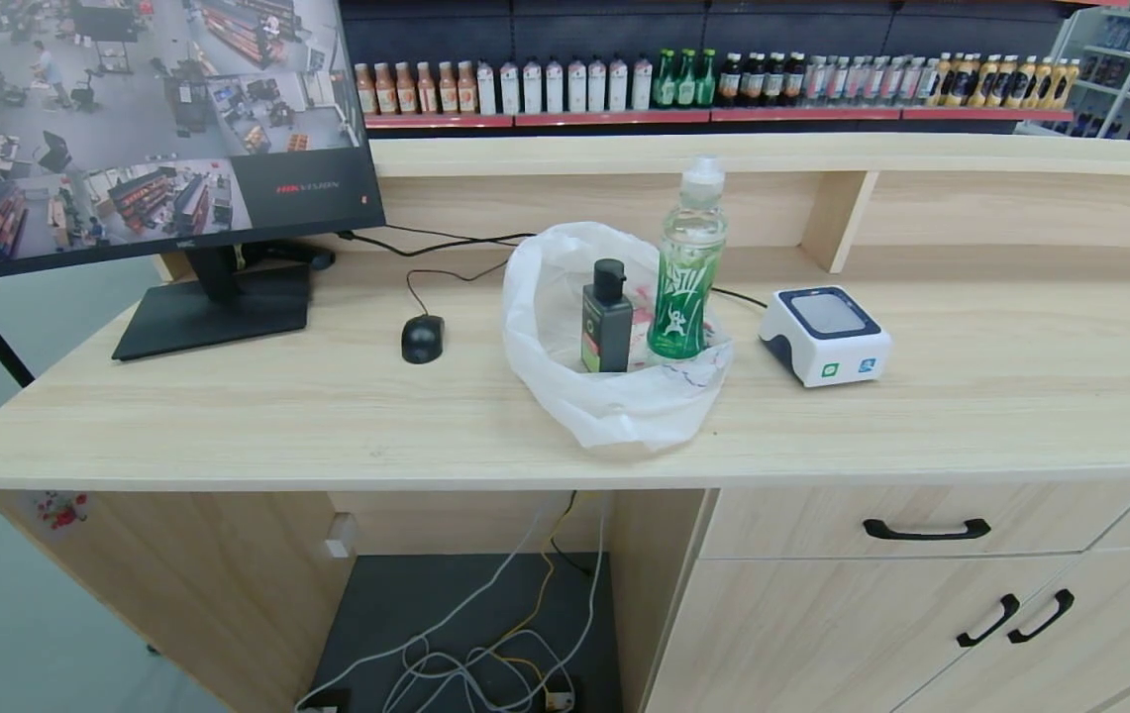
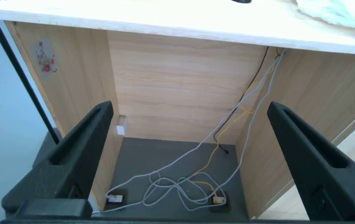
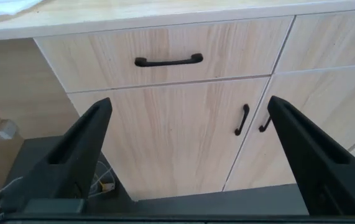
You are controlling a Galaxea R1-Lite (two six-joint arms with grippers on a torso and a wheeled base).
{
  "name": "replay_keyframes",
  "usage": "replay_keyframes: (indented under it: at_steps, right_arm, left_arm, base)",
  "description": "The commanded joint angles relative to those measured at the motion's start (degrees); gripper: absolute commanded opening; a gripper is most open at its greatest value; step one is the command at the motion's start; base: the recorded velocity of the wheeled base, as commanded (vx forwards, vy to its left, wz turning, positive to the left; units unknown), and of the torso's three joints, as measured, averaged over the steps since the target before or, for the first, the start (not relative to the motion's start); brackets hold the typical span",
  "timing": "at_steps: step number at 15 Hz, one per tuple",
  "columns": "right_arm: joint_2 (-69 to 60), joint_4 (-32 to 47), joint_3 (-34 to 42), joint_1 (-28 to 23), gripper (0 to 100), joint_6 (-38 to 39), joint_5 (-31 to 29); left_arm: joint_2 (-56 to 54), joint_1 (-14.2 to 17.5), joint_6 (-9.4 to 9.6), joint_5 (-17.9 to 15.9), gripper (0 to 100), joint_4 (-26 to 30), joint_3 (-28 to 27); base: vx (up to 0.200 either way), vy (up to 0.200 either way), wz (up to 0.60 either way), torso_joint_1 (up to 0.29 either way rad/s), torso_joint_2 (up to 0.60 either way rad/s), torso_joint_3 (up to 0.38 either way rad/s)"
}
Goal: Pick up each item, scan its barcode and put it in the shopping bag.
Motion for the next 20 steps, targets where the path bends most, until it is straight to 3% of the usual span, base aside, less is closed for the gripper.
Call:
replay_keyframes:
  at_steps: [1,9,20]
  right_arm:
    - [-0.14,0.05,0.29,-0.27,100,0.37,0.40]
    - [-0.14,0.58,0.29,-0.19,100,1.34,2.07]
    - [-0.14,0.58,0.29,-0.19,100,1.34,2.07]
  left_arm:
    - [-0.02,0.01,0.01,0.02,100,-0.02,0.00]
    - [-0.02,0.01,-0.17,0.02,100,-0.02,0.00]
    - [-0.02,0.01,-0.26,0.02,100,-0.02,0.00]
  base:
    - [-0.200,0.000,0.00,0.007,0.00,0.002]
    - [-0.025,0.000,0.00,0.000,0.00,0.000]
    - [0.000,-0.200,0.00,0.003,0.00,0.000]
